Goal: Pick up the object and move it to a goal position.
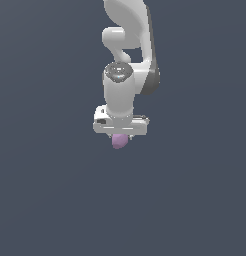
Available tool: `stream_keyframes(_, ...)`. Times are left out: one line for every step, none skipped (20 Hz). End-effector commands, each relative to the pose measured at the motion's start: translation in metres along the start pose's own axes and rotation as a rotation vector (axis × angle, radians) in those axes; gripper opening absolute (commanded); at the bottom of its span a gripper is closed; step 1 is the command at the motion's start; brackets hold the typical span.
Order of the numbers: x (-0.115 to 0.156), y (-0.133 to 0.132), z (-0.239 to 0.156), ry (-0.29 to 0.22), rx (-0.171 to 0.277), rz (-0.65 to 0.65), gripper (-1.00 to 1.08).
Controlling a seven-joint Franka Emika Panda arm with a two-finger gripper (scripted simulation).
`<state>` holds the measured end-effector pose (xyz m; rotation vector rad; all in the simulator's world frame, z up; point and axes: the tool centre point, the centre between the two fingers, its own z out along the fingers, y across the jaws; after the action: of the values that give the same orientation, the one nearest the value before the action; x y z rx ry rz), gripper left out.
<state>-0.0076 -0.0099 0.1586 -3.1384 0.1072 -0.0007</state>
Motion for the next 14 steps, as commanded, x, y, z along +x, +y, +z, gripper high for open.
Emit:
stream_keyframes(0.006,0.019,-0.025,0.0,0.0,0.0,-1.0)
stream_keyframes(0.008,0.026,-0.034,0.0,0.0,0.0,-1.0)
stream_keyframes(0.01,0.032,-0.043,0.0,0.0,0.0,-1.0)
stream_keyframes(0.012,0.039,-0.051,0.0,0.0,0.0,-1.0)
stream_keyframes(0.015,0.045,-0.059,0.0,0.0,0.0,-1.0)
stream_keyframes(0.017,0.05,-0.066,0.0,0.0,0.0,-1.0)
stream_keyframes(0.018,0.055,-0.072,0.0,0.0,0.0,-1.0)
stream_keyframes(0.02,0.059,-0.078,0.0,0.0,0.0,-1.0)
stream_keyframes(0.022,0.064,-0.084,0.0,0.0,0.0,-1.0)
stream_keyframes(0.023,0.067,-0.088,0.0,0.0,0.0,-1.0)
stream_keyframes(0.025,0.071,-0.093,0.0,0.0,0.0,-1.0)
stream_keyframes(0.026,0.073,-0.096,0.0,-0.001,0.0,-1.0)
stream_keyframes(0.027,0.076,-0.1,0.0,-0.001,0.0,-1.0)
stream_keyframes(0.028,0.078,-0.102,0.0,-0.001,0.0,-1.0)
